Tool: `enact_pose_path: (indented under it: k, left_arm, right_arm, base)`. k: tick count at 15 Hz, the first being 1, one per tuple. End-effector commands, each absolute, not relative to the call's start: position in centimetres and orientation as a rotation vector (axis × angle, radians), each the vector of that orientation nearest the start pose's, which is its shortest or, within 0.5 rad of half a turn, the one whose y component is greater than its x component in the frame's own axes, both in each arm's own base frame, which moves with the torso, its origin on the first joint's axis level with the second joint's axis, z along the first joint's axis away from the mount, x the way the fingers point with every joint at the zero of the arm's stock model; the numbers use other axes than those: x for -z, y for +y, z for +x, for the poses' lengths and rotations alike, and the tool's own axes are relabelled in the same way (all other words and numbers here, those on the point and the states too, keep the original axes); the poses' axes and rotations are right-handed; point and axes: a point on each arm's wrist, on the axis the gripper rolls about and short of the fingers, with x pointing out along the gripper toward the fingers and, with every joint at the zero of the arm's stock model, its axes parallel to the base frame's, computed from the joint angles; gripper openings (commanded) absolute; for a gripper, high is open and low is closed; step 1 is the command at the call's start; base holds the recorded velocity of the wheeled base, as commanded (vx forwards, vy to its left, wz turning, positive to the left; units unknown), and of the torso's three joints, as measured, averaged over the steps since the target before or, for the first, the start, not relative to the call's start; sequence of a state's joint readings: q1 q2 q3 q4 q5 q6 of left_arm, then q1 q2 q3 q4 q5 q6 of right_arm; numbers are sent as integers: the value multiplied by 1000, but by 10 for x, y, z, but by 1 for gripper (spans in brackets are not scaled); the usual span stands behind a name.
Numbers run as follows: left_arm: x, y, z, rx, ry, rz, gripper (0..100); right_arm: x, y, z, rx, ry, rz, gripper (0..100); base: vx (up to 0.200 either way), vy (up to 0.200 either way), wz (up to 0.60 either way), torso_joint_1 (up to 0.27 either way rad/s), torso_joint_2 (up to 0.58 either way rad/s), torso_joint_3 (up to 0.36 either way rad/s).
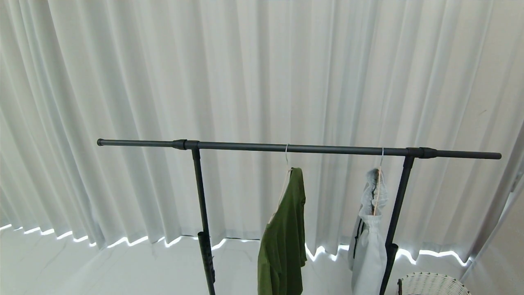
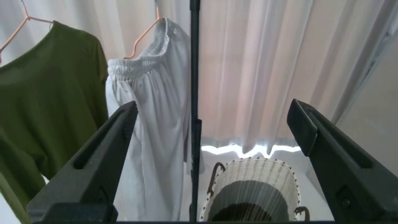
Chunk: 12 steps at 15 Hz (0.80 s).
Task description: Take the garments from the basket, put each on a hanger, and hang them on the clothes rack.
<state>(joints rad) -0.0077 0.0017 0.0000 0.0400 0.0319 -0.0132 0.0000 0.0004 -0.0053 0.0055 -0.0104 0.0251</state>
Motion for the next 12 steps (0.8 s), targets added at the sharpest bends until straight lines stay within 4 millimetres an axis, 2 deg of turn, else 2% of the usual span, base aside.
enact_pose_path:
  k: [1, 12]
  left_arm:
    - [-71, 1, -23, -25, 40, -13, 100]
    - [-71, 1, -23, -25, 40, -13, 100]
  right_arm:
    - [-76, 0, -23, 11, 1, 25, 100]
    - [-76, 0, -23, 11, 1, 23, 100]
  base:
    - [0, 0, 0, 0, 0, 0]
    - [0, 0, 0, 0, 0, 0]
